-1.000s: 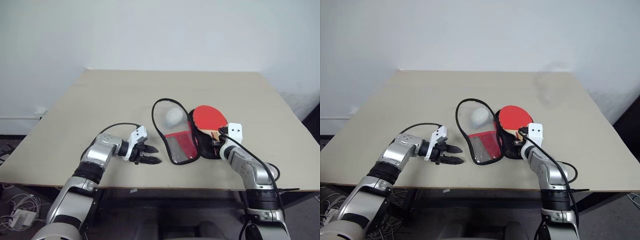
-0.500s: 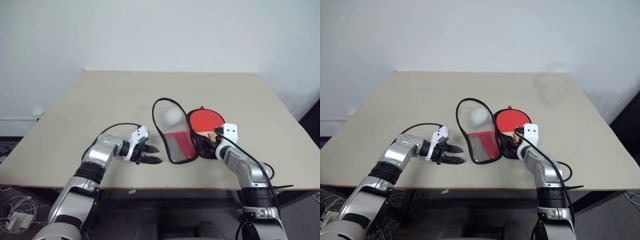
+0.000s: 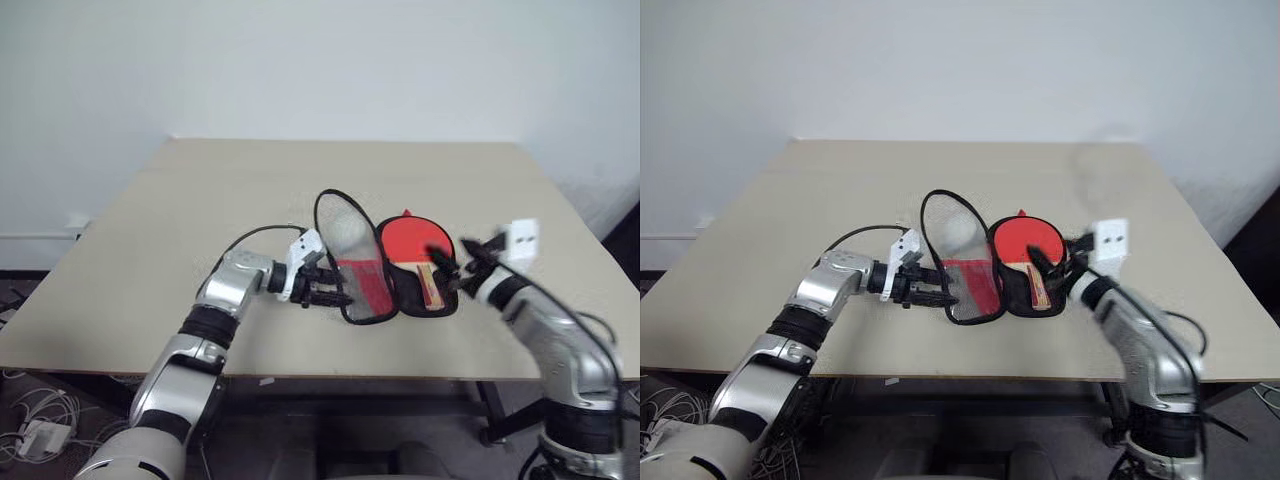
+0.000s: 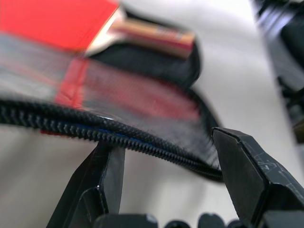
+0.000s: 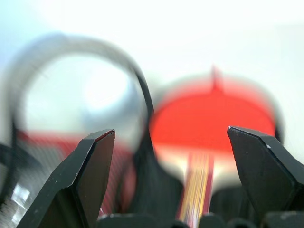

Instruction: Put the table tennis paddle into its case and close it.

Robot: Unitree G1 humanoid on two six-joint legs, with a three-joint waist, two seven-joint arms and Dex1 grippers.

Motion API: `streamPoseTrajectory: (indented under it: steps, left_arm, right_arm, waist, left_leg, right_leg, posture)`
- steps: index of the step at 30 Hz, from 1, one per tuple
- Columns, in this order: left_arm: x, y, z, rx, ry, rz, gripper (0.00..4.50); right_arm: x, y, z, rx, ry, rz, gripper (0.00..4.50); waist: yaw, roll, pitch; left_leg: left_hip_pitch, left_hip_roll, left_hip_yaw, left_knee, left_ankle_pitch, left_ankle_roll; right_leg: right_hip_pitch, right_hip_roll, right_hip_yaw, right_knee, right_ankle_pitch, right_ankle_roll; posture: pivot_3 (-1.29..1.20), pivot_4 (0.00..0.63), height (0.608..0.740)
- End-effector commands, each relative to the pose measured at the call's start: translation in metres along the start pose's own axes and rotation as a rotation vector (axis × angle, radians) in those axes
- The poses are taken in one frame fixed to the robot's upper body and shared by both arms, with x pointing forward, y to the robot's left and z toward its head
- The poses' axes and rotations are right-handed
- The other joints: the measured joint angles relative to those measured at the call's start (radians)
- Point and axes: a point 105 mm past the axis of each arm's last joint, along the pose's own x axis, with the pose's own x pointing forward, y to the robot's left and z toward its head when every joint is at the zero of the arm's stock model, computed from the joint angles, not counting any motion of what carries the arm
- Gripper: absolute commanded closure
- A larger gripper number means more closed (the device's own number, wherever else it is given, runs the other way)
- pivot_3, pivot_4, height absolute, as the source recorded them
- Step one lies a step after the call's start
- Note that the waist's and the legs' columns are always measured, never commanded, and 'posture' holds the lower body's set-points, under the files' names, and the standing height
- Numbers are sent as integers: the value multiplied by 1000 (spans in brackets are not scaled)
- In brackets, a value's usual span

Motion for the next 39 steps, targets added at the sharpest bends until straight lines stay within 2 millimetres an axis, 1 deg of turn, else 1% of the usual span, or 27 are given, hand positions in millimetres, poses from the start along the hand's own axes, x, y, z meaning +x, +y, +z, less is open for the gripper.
streamPoseTrajectory:
  steps: [1, 2, 4, 7, 8, 10, 13, 18, 20, 23, 27, 31, 34, 37, 39]
  left_arm:
    - [18, -10, 40, 40, -105, -82, 1412]
    - [23, -12, 46, 37, -124, -98, 1412]
    - [39, -16, 63, 27, -181, -121, 1412]
    - [62, -18, 84, 29, -232, -108, 1412]
    - [68, -18, 91, 17, -250, -110, 1412]
    - [77, -20, 99, -7, -272, -118, 1412]
    - [79, -21, 99, -30, -270, -136, 1412]
    - [74, -23, 82, -59, -250, -160, 1412]
    - [69, -21, 79, -72, -265, -153, 1412]
    - [68, -19, 76, -104, -288, -135, 1412]
    - [75, -34, 80, -168, -321, -221, 1412]
    - [84, -45, 86, -186, -394, -256, 1412]
    - [90, -52, 87, -193, -404, -286, 1412]
    - [92, -51, 89, -197, -399, -275, 1412]
    - [88, -46, 93, -212, -404, -258, 1412]
  right_arm:
    - [-6, -10, 32, 3, -138, -17, 393]
    - [-6, -13, 33, 2, -142, -34, 393]
    - [-6, -19, 36, 24, -175, -65, 393]
    - [-8, -24, 43, 125, -262, -79, 393]
    - [-9, -26, 43, 137, -272, -87, 393]
    - [-8, -27, 36, 136, -250, -107, 393]
    - [-8, -25, 31, 131, -238, -109, 393]
    - [-7, -28, 33, 121, -254, -131, 393]
    - [-8, -30, 37, 136, -289, -141, 393]
    - [-11, -33, 45, 168, -353, -154, 393]
    - [-12, -43, 50, 192, -386, -191, 393]
    - [-9, -53, 46, 187, -373, -247, 393]
    - [-9, -57, 44, 205, -376, -267, 393]
    - [-8, -56, 40, 210, -356, -264, 393]
    - [-8, -55, 36, 209, -338, -266, 393]
  waist:
    - [0, 0, 0]
    - [1, -1, 0]
    - [5, -1, 1]
    - [14, -1, 1]
    - [15, -1, 1]
    - [15, -1, 2]
    - [13, 0, 2]
    - [14, 1, 3]
    - [14, 1, 3]
    - [15, 0, 3]
    - [15, 0, 3]
    - [14, 0, 3]
    - [14, 0, 3]
    - [13, 1, 3]
    - [13, 1, 3]
  left_leg:
    - [0, 0, 0, 0, 0, 0]
    - [0, 0, 0, 0, 0, 0]
    - [0, 0, 1, 0, 0, 0]
    - [0, 0, 1, 0, 0, 0]
    - [0, 0, 1, 0, 0, 0]
    - [-1, -1, 1, 0, 0, 0]
    - [0, -1, 1, 0, 0, 0]
    - [-1, -1, 3, -1, 0, 1]
    - [-1, -1, 3, -1, 0, 1]
    - [-1, -1, 2, -1, 0, 1]
    - [-1, -1, 2, -1, 0, 1]
    - [-1, -1, 3, -1, 0, 1]
    - [-1, -1, 3, -1, 0, 1]
    - [0, -1, 3, -1, 0, 1]
    - [0, -1, 3, -1, 1, 1]
  right_leg:
    - [0, 0, 0, 0, 0, 0]
    - [0, 0, 0, 0, 0, 0]
    - [0, 0, 0, 0, 0, 0]
    - [0, 0, 1, 0, 0, 0]
    - [0, 0, 1, 0, 0, 0]
    - [-1, 0, 1, 0, 0, 0]
    - [-1, 0, 2, 0, 0, 0]
    - [-3, 1, 3, 0, 0, 0]
    - [-3, 0, 4, 0, 0, 0]
    - [-3, 0, 4, 0, 0, 0]
    - [-2, 0, 3, 0, 0, 0]
    - [-2, 0, 3, 0, 0, 0]
    - [-3, 0, 4, 0, 0, 0]
    - [-3, 1, 4, 0, 0, 0]
    - [-3, 1, 4, 1, 0, 0]
  posture:
    - [0, 0, 728]
    - [0, 0, 728]
    - [0, 0, 728]
    - [0, 0, 728]
    - [0, 0, 728]
    - [0, 0, 728]
    - [0, 0, 728]
    - [0, 0, 728]
    - [0, 0, 728]
    - [0, 0, 728]
    - [0, 0, 728]
    - [0, 0, 728]
    - [0, 0, 728]
    - [0, 0, 728]
    - [0, 0, 728]
